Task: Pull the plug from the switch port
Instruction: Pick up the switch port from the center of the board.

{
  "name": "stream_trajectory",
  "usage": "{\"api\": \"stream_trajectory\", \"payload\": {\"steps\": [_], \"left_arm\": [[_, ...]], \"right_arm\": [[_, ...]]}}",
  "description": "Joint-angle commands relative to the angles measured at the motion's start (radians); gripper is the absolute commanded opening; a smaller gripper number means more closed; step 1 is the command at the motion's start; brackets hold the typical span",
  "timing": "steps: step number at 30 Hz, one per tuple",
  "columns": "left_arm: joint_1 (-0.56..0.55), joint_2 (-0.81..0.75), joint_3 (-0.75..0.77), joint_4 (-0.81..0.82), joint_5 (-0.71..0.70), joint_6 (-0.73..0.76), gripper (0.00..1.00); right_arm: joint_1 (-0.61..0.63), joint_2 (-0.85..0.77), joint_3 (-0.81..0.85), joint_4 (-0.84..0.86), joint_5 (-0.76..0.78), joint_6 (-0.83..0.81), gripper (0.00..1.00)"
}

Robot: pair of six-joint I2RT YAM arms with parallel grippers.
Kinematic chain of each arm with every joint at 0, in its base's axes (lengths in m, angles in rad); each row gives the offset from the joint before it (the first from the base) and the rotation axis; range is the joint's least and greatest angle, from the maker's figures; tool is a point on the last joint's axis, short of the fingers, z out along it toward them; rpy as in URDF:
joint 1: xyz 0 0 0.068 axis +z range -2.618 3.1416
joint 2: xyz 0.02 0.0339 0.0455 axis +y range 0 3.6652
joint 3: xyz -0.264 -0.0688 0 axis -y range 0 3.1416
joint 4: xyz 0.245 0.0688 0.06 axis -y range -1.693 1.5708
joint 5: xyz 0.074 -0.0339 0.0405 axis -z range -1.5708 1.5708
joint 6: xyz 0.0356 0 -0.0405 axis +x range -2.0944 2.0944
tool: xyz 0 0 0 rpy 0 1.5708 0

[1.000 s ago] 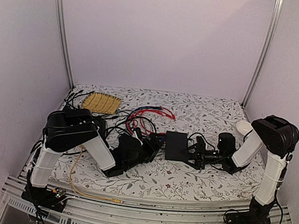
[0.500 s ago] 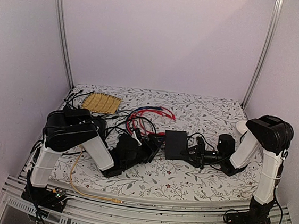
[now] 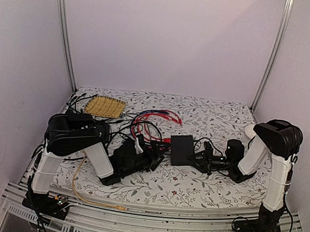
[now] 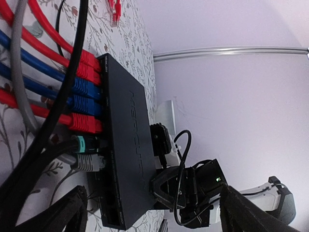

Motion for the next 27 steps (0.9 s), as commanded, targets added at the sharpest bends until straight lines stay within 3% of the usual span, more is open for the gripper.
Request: {"api": "stream_trajectory", "payload": {"steps": [1,9,19,27], "left_arm": [[0.008,0.012,-0.045,0.071,0.092,0.031,0.96],[0.022,0.011,-0.05,0.119,0.226,0.083,0.97],[0.077,0.045,-0.115,0.331,0.335,0.108,0.96],[0.098,0.015,-0.092,0.276,0.425,0.152,0.98]], "right_arm": [[0.001,0.002,-0.008,0.056,-0.021,0.028,0.08],[0.001,-0.047,0.014,0.085,-0.016,0.059,0.02],[0.003,-0.142,0.042,0.109,-0.001,0.097,0.02],[0.055,-0.207,0.106,-0.009,0.023,0.046,0.02]]}}
